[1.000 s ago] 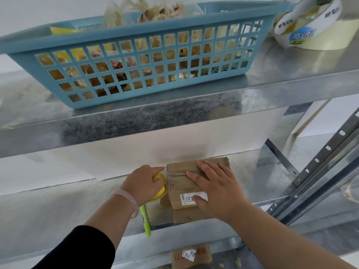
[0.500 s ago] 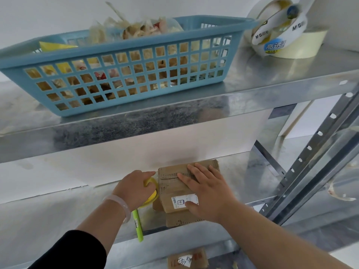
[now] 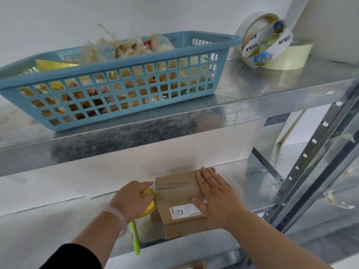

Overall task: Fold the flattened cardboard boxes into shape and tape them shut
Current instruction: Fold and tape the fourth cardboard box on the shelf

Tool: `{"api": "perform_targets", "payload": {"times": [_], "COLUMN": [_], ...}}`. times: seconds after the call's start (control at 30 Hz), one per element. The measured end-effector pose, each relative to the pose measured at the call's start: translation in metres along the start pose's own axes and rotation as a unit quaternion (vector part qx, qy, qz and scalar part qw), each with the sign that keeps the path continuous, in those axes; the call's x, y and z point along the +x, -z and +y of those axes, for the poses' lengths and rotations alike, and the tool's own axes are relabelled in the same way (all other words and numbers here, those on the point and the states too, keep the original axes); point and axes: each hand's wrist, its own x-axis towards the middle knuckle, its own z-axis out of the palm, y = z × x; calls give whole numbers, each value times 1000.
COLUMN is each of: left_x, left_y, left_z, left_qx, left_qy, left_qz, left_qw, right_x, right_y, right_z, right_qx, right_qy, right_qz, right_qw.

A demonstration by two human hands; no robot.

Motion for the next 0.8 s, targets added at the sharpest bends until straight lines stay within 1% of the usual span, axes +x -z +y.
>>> {"api": "perform_targets", "payload": {"times": [0.07,0.1,0.2,0.23,0.33,0.43,0.53,0.7,0.73,0.8], "left_x": [-1,-1,-6,-8,-17,-21,-23,-20,-19,-18], "left_y": [1,2,5,5,0,-4,-2,3,5,8], "left_z": [-1,-2,-8,-11,-20,-27,-27,-28,-29,-31], "left_qx": [-4,-5,-41,-64,-130,-151,-136,-65,-40,48], "left_qy": [2,1,-2,-4,3,-8,-26,-13,-8,-17], "left_qz": [-4,-8,-16,-14,24,67,79,82,73,53], "left_qw": [1000,1000,999,998,991,986,987,994,996,997], "right_x": [0,1,1,2,3,4,6,5,6,5], "right_y": [1,-4,-3,-4,-8,-13,-13,-11,-12,-12], "right_z": [1,3,-2,-1,3,12,17,15,15,14], "right_qx": [-20,-22,-56,-66,-58,-64,-70,-70,-72,-69], "right_qy": [7,-3,-18,-25,-30,-35,-33,-23,-18,-13], "right_qz": [-2,4,58,58,48,30,27,35,41,38], "right_qw": [1000,1000,997,996,997,997,997,997,996,997]}}
